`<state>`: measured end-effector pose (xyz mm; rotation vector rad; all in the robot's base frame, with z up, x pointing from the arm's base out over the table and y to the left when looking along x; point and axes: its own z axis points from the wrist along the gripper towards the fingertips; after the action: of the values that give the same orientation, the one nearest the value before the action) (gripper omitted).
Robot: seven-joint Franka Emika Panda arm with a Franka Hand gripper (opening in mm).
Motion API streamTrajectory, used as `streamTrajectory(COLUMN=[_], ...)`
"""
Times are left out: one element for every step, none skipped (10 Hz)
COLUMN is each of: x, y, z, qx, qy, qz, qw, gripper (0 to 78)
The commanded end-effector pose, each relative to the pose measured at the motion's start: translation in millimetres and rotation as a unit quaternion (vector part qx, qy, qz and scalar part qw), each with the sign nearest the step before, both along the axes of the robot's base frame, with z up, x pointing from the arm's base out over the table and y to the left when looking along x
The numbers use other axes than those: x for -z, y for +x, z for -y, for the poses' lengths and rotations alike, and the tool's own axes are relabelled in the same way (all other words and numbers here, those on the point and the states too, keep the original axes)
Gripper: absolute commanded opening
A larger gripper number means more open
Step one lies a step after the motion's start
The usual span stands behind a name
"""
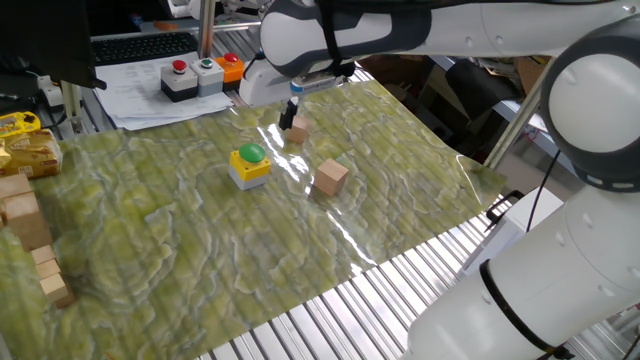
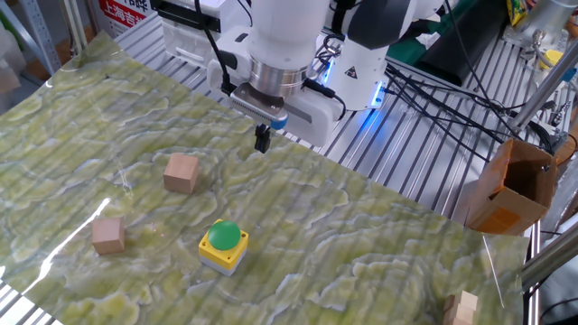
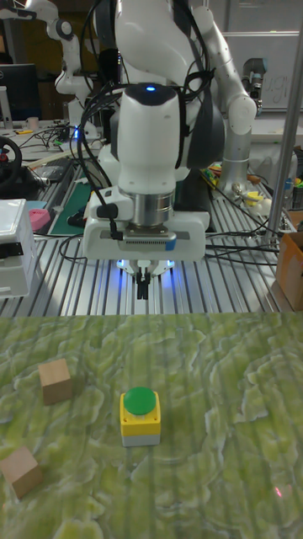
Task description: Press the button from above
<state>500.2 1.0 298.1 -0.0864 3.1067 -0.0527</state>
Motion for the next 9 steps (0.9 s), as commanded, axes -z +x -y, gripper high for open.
streamTrajectory(x=[-21.1, -23.8, -26.6, -28.0, -29.8, -30.8, -29.6, -29.3, -28.9], y=[26.9, 32.4, 46.4, 56.5, 66.7, 74.9, 77.0, 77.4, 79.4], z=[-8.4, -9.3, -10.1, -10.1, -9.6, -7.3, -2.2, 0.2, 0.7], qx=[0.008, 0.008, 0.007, 0.008, 0.007, 0.006, 0.001, -0.001, 0.002], qy=[0.013, 0.013, 0.011, 0.01, 0.008, 0.004, 0.003, 0.004, 0.005], qz=[-0.005, -0.007, -0.008, -0.007, -0.01, -0.016, -0.016, -0.014, -0.014], qw=[0.9999, 0.9999, 0.9999, 0.9999, 0.9999, 0.9999, 0.9999, 0.9999, 0.9999], gripper=[0.0, 0.0, 0.0, 0.0, 0.0, 0.0, 0.0, 0.0, 0.0])
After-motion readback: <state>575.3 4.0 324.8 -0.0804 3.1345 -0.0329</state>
